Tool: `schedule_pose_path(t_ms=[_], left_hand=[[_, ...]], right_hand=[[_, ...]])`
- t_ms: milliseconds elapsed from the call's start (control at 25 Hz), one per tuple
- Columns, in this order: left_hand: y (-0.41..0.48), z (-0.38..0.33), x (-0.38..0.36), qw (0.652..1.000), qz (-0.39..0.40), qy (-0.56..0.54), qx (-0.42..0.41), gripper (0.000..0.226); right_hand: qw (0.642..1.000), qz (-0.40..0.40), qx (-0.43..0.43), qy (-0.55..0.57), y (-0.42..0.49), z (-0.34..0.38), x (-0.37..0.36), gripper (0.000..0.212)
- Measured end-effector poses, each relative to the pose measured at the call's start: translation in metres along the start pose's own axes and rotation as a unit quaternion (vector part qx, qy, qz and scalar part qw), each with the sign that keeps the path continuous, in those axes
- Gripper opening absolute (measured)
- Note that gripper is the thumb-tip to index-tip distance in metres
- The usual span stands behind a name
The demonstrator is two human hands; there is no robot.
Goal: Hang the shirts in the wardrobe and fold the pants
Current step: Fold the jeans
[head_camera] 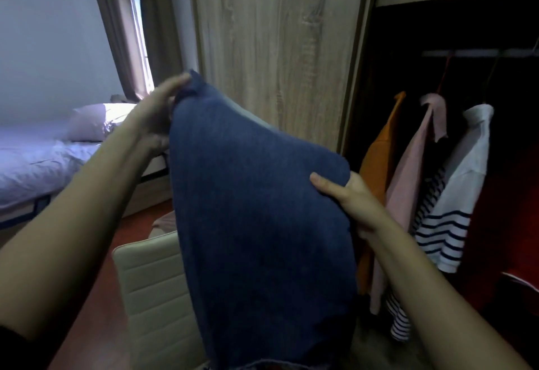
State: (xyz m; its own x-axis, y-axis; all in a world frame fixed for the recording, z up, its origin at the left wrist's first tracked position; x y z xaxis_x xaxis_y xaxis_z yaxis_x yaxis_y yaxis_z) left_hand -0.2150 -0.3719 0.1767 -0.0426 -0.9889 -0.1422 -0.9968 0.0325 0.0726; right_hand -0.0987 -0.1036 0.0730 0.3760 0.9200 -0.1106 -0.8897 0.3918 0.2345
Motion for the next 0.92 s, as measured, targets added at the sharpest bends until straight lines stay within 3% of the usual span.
schedule_pose_path(t_ms=[80,160,280,360,480,600,680,760,840,920], left_hand=[[-0.015,0.035,0.005,0.991,0.048,-0.111,0.048,0.064],[-0.038,0.088,0.004,0.989,0.031,-0.078,0.125,0.078],[-0.048,0.127,-0.006,0.980,0.060,-0.012,0.192,0.062],[-0.042,0.128,-0.003,0.983,0.053,-0.019,0.178,0.040],[-0.034,0.130,0.002,0.979,0.098,-0.080,0.161,0.077],[-0.042,0.140,-0.003,0.972,0.153,-0.007,0.176,0.093],[-0.045,0.140,-0.011,0.978,0.156,0.054,0.130,0.075],[-0.040,0.134,-0.020,0.987,0.118,0.065,0.083,0.046],[-0.030,0.128,-0.023,0.992,0.077,0.045,0.090,0.035],[-0.025,0.129,-0.021,0.987,0.084,0.002,0.135,0.031]], right_hand=[[0.999,-0.018,-0.018,0.027,0.006,0.004,0.005,0.050],[0.998,-0.039,-0.038,0.022,0.008,-0.003,0.009,0.040],[0.997,-0.036,-0.063,-0.037,0.006,-0.020,0.021,0.036],[0.995,0.014,-0.086,-0.047,0.002,-0.030,0.037,0.053],[0.988,0.077,-0.137,0.003,-0.006,-0.041,0.060,0.076],[0.980,0.091,-0.179,0.001,-0.014,-0.060,0.062,0.106],[0.987,0.064,-0.146,-0.008,-0.011,-0.062,0.059,0.100],[0.990,0.045,-0.132,0.024,-0.006,-0.052,0.057,0.075],[0.980,0.051,-0.154,0.116,-0.004,-0.042,0.056,0.056],[0.969,0.059,-0.178,0.158,-0.006,-0.043,0.055,0.054]])
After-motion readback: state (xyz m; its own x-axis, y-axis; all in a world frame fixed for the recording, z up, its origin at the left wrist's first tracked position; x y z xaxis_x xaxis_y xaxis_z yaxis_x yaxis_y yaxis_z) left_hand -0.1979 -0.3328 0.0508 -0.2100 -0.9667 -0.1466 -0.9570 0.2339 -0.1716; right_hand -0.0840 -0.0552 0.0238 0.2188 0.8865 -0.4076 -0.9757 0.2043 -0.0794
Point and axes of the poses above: each hand's wrist, its own y-axis towards the middle knuckle, its own x-axis out of the back of the hand, z = x × y, the point moved 1 cm from there along y, towards the middle knuckle, and after that the axes turned 15 degrees about -z, right-handed, at the moved point
